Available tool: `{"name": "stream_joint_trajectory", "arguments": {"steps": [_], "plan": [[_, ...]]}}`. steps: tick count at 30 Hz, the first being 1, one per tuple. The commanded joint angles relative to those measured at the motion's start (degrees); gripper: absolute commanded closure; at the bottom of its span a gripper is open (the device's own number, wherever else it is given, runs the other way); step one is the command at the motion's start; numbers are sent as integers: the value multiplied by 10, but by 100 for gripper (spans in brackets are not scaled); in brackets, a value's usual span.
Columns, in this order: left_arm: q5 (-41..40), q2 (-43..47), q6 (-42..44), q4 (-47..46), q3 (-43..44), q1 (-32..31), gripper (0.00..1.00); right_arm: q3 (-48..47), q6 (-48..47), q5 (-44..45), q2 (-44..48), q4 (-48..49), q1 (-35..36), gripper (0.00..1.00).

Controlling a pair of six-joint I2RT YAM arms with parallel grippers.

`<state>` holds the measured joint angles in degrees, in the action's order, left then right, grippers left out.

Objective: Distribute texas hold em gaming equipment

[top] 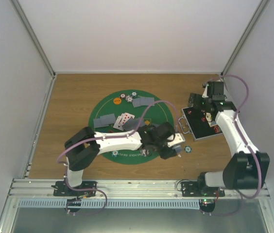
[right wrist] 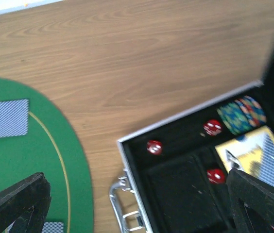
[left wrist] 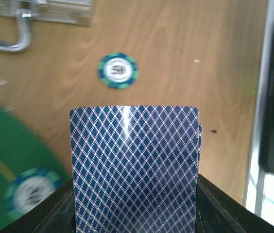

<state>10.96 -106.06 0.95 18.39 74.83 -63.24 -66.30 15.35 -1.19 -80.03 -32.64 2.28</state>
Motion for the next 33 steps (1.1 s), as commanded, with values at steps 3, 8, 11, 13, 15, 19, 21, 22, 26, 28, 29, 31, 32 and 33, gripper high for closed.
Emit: {"name": "stream_joint_trajectory", "arguments": {"steps": [3,8,11,13,15,19,21,22,26,28,29,31,32,33], "plan": [[18,-84,14,43,87,-45,45,66,52,83,102,5,-63,1],[21,-140,18,72,149,-55,44,66,50,133,128,-7,-76,0],[14,-172,25,90,182,-59,44,61,48,144,127,-12,-78,0],[6,-191,31,104,200,-62,44,59,49,143,128,-11,-77,0],[-5,-204,35,112,209,-63,44,56,49,136,129,-8,-78,0],[-14,-217,42,120,216,-63,43,53,46,120,128,-2,-78,0],[-14,-224,46,126,220,-63,41,52,45,112,126,1,-78,0],[-14,-227,47,128,222,-64,41,52,45,107,126,2,-78,0],[-13,-232,49,131,227,-64,30,53,38,80,124,9,-78,0],[-7,-231,50,132,231,-64,21,53,30,62,124,16,-78,0],[-3,-231,51,132,233,-64,17,53,27,56,124,19,-78,0],[3,-227,52,133,241,-64,12,54,21,46,126,23,-78,0],[6,-224,54,133,244,-64,10,54,18,42,126,25,-78,0],[8,-220,55,133,246,-64,9,54,16,39,127,28,-77,0]]}}
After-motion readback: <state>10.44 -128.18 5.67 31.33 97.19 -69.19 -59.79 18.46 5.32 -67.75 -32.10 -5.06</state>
